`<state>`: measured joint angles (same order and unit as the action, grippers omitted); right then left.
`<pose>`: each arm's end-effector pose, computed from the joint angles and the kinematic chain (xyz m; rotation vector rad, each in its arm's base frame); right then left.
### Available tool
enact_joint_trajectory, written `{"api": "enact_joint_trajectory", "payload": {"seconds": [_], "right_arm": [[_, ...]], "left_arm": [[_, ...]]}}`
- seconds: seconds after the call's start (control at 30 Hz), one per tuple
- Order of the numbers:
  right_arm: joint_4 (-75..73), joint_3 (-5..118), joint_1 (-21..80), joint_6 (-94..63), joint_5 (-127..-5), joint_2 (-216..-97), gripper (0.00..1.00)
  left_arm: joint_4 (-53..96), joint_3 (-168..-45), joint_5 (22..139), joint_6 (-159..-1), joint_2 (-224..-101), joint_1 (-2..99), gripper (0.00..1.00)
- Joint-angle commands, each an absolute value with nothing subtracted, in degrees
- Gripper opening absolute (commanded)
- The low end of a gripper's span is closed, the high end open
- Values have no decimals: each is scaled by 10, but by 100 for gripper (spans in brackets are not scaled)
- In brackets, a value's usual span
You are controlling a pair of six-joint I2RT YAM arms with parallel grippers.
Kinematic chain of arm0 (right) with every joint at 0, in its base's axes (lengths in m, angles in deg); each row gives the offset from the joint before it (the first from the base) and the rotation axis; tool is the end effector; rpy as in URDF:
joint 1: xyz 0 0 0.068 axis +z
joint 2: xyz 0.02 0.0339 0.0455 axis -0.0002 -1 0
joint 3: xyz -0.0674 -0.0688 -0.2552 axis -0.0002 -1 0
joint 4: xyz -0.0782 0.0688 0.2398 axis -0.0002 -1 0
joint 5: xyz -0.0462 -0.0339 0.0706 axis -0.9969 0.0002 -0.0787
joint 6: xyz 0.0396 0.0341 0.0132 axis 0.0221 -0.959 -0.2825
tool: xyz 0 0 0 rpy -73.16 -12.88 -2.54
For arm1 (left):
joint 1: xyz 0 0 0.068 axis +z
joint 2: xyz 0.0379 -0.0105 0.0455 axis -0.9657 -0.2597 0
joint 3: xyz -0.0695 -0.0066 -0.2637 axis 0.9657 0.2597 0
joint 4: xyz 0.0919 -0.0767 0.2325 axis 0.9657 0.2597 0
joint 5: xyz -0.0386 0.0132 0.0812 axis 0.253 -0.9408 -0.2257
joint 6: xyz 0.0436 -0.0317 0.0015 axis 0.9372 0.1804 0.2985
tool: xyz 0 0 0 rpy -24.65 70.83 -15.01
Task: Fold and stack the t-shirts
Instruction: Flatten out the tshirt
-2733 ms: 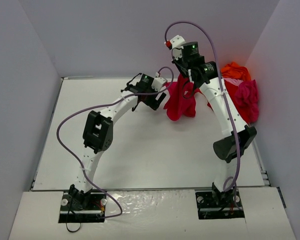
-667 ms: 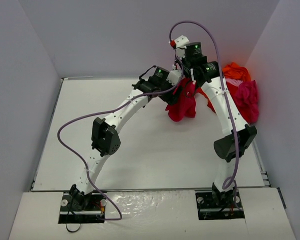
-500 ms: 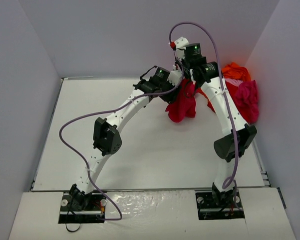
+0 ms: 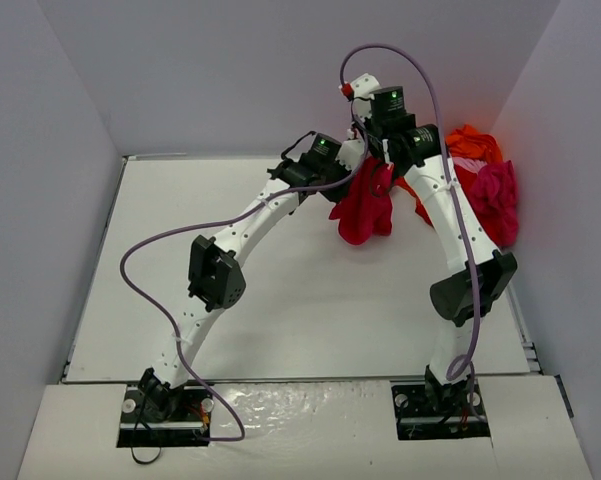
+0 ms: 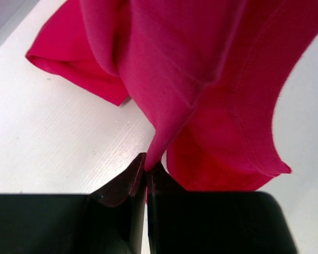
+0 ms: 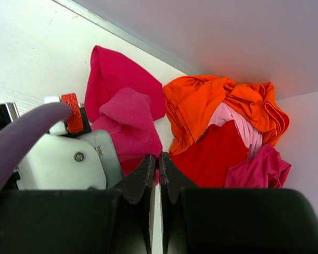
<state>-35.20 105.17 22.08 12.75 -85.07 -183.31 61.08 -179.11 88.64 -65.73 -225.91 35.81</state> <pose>0.3953 0.1526 0.4551 -0.5749 1.8075 -0.1840 0.4177 -0.3529 0.3208 0.9284 1.9524 -0.6813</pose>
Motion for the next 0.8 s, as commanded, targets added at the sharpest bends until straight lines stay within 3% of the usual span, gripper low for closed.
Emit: {"api": "enact_joint_trajectory", "payload": {"seconds": [0.0, 0.43, 0.47, 0.5, 0.53, 0.6, 0.67, 0.77], "right_arm": [[-319, 1030, 231, 162, -853, -1757, 0], [-253, 950, 234, 190, -956, -1725, 2], [-252, 945, 235, 189, -957, -1734, 9], [-252, 938, 238, 182, -956, -1742, 26], [-252, 928, 244, 177, -953, -1751, 38], [-253, 917, 251, 173, -948, -1760, 49], [-259, 883, 271, 159, -916, -1760, 74], [-269, 850, 290, 139, -878, -1750, 79]], "left_arm": [[615, -1816, 833, -602, -2213, 361, 0], [622, -1870, 716, -536, -2047, 494, 0], [621, -1874, 708, -529, -2036, 502, 0], [619, -1872, 698, -515, -2025, 507, 0], [618, -1867, 691, -505, -2015, 512, 0], [617, -1856, 681, -499, -2006, 515, 0], [613, -1826, 677, -492, -1986, 519, 0], [612, -1804, 667, -485, -1976, 520, 0]]}}
